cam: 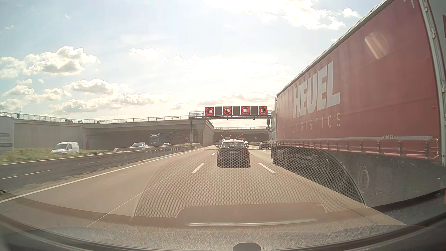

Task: Follow the waypoints while adhering to traffic rules and regulations

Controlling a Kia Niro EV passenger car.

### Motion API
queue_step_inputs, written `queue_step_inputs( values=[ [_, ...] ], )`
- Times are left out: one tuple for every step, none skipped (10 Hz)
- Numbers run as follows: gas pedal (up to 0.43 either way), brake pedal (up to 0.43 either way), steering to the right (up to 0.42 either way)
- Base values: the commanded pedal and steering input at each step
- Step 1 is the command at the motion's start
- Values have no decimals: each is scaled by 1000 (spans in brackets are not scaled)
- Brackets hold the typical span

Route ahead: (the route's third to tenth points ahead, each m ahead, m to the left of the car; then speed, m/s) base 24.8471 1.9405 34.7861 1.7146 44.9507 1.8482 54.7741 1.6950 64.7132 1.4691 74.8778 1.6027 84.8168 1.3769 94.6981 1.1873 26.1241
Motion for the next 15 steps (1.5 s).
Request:
queue_step_inputs(
  values=[
    [177, 0, -4],
    [177, 6, -4],
    [177, 12, -4],
    [177, 73, -4],
    [177, 177, -4],
    [177, 189, -4],
    [0, 195, -3],
    [0, 250, 0],
    [0, 256, 2],
    [0, 238, 3],
    [0, 201, 3],
    [0, 195, 3],
    [0, 189, 3],
    [0, 177, 1],
    [0, 177, -1]
  ],
)
